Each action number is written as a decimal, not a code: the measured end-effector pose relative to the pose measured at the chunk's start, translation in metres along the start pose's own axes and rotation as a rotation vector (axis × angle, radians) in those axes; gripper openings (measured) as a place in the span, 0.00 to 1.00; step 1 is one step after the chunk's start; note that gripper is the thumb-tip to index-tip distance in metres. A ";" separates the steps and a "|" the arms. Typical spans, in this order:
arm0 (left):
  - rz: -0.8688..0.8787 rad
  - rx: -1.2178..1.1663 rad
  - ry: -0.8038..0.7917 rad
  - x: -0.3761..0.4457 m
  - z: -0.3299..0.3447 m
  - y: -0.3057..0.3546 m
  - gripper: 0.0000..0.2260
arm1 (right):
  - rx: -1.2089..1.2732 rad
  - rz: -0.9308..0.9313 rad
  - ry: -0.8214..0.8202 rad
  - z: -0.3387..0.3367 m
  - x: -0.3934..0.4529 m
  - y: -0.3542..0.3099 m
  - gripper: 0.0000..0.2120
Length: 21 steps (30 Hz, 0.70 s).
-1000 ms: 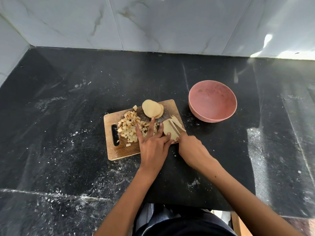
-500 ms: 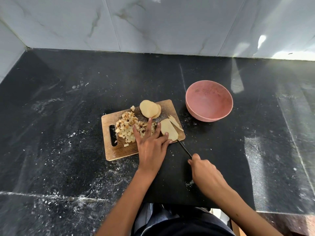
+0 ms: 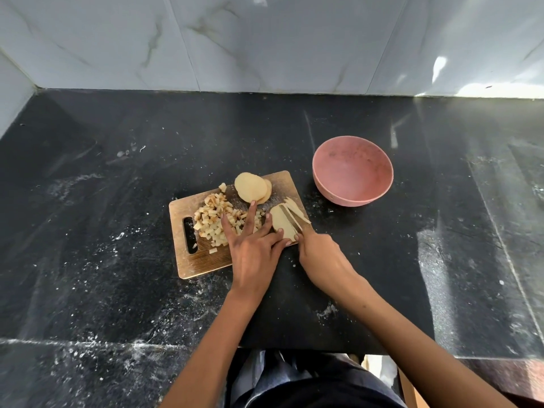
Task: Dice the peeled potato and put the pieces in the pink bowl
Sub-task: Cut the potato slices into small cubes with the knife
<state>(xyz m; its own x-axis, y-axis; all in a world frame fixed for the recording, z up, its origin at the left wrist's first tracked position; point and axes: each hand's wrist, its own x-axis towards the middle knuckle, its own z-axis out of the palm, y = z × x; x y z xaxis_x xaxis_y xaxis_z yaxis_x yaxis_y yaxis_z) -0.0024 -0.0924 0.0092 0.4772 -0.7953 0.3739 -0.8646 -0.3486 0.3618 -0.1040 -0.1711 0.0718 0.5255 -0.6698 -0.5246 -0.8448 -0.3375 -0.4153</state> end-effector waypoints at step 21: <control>-0.039 0.024 -0.021 -0.001 -0.001 0.003 0.04 | -0.158 0.085 -0.110 0.014 -0.047 0.029 0.09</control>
<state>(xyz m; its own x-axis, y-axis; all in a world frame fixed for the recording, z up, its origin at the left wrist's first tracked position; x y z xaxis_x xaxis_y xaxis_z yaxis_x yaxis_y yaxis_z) -0.0055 -0.0920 0.0106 0.5074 -0.7910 0.3418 -0.8491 -0.3912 0.3551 -0.1518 -0.1405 0.0735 0.4519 -0.6271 -0.6344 -0.8875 -0.3880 -0.2487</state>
